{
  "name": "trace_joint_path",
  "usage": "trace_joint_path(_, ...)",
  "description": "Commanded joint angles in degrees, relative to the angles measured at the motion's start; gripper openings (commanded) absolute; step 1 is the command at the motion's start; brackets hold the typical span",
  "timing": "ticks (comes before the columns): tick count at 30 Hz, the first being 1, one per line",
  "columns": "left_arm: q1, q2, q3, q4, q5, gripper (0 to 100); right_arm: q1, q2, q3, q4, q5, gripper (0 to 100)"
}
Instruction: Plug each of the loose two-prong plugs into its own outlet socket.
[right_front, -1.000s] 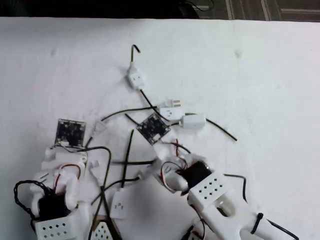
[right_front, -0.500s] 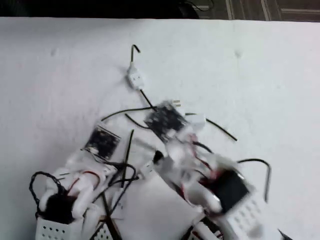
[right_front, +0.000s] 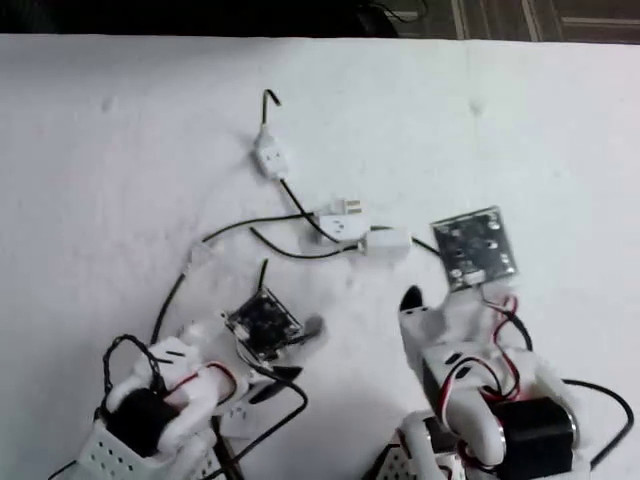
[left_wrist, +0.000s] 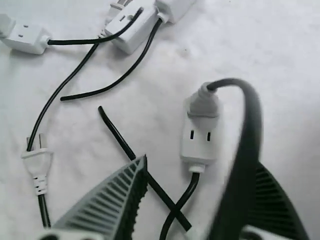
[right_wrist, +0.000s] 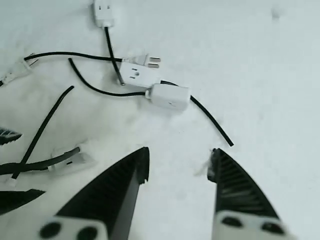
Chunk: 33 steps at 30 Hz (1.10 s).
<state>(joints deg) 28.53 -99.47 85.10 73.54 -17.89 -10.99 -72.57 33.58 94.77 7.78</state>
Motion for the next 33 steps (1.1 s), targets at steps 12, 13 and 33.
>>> trace_joint_path(12, 1.27, 3.12, -2.99, -1.67, 0.44, 31, 9.1, -0.22, 12.57, -9.89, -0.35, 19.2)
trace_joint_path(13, 1.27, 5.58, -4.4, -1.67, 0.44, 31, 9.1, -0.22, 13.71, -10.86, -0.35, 19.2)
trace_joint_path(33, 1.8, 79.08, -31.03, -19.16, 0.79, 31, 15.69, -0.22, 15.21, -13.58, -0.09, 19.1)
